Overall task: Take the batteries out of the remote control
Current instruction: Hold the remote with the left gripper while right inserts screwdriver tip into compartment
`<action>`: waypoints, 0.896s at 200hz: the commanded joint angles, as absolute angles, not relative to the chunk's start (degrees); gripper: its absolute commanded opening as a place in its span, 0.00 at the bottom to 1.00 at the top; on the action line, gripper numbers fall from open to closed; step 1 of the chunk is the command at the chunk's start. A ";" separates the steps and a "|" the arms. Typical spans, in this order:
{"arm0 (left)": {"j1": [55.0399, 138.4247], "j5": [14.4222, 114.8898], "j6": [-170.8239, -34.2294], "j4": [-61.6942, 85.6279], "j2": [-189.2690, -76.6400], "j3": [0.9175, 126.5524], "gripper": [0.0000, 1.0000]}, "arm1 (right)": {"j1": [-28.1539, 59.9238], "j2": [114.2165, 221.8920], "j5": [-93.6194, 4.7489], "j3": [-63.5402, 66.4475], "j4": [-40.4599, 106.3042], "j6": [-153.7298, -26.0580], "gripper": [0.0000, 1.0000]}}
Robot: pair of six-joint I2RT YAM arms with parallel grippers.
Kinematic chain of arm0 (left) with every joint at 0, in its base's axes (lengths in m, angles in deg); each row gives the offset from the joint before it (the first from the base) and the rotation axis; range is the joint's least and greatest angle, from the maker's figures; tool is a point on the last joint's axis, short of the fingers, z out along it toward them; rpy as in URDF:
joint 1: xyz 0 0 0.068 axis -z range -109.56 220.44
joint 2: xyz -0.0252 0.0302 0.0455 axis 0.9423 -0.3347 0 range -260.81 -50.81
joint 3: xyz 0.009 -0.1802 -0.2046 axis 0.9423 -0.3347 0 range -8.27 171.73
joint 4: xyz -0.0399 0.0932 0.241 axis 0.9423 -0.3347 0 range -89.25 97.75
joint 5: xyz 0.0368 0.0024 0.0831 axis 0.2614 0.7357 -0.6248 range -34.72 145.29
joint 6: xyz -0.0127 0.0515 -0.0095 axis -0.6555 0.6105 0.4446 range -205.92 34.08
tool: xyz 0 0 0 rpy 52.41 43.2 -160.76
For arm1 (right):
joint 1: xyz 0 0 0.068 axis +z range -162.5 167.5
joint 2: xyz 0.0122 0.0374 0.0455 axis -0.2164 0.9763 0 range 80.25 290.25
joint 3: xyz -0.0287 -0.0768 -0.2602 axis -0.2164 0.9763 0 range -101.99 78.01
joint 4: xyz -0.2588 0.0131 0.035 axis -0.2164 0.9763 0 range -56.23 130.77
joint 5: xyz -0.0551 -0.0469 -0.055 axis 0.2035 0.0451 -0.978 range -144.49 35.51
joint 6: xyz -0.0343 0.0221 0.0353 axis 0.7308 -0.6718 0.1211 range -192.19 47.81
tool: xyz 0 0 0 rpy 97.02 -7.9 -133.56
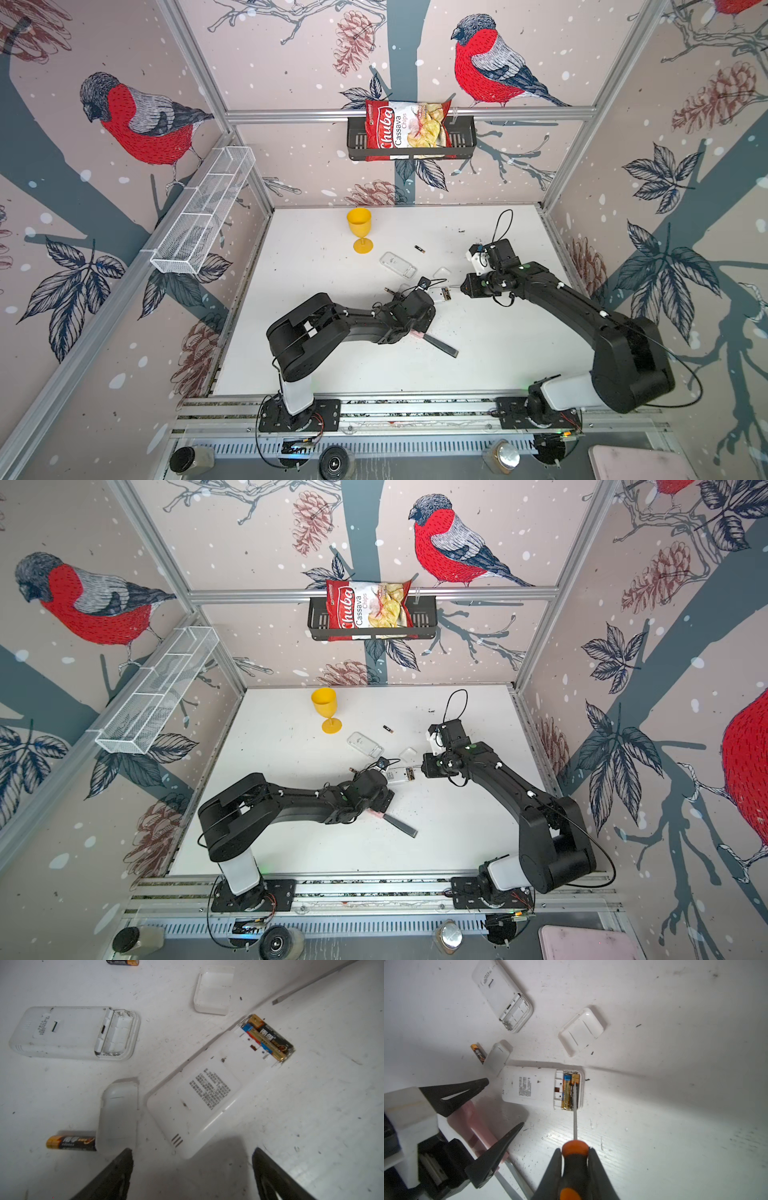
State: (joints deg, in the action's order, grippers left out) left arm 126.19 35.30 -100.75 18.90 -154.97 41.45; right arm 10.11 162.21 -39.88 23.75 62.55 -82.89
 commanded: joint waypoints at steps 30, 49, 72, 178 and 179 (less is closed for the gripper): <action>126.25 31.25 -102.19 17.95 -156.88 43.48 0.89 | 12.59 163.07 -42.89 23.25 64.46 -81.94 0.00; 126.26 29.18 -102.35 17.76 -157.36 43.97 0.90 | 12.86 163.72 -42.95 23.28 64.50 -81.80 0.00; 126.21 28.06 -102.01 17.95 -157.94 44.66 0.90 | 12.98 164.41 -43.06 22.90 64.70 -81.73 0.00; 123.79 29.34 -103.89 19.65 -157.83 44.39 0.91 | 13.82 166.41 -36.36 22.29 62.99 -80.65 0.00; 123.70 29.39 -103.92 19.72 -157.80 44.34 0.91 | 13.84 166.44 -36.28 22.29 62.97 -80.69 0.00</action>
State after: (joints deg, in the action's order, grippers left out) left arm 125.03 28.59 -102.52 18.23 -158.77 45.19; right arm 13.65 166.25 -40.93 22.74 64.19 -81.87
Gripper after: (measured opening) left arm 0.911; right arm 0.225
